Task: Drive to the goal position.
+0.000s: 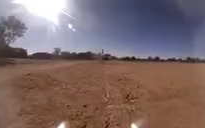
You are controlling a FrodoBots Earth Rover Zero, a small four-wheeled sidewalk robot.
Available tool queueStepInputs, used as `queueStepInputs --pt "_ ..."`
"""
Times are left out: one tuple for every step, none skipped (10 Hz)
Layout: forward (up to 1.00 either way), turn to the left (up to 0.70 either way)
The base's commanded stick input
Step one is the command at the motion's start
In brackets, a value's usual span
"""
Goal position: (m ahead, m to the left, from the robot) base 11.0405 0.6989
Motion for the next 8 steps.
queueStepInputs --pt "0.50 0.00" --pt "0.50 0.00" --pt "0.50 0.00" --pt "0.50 0.00" --pt "0.50 0.00" --pt "0.50 0.00" --pt "0.50 0.00" --pt "0.50 0.00"
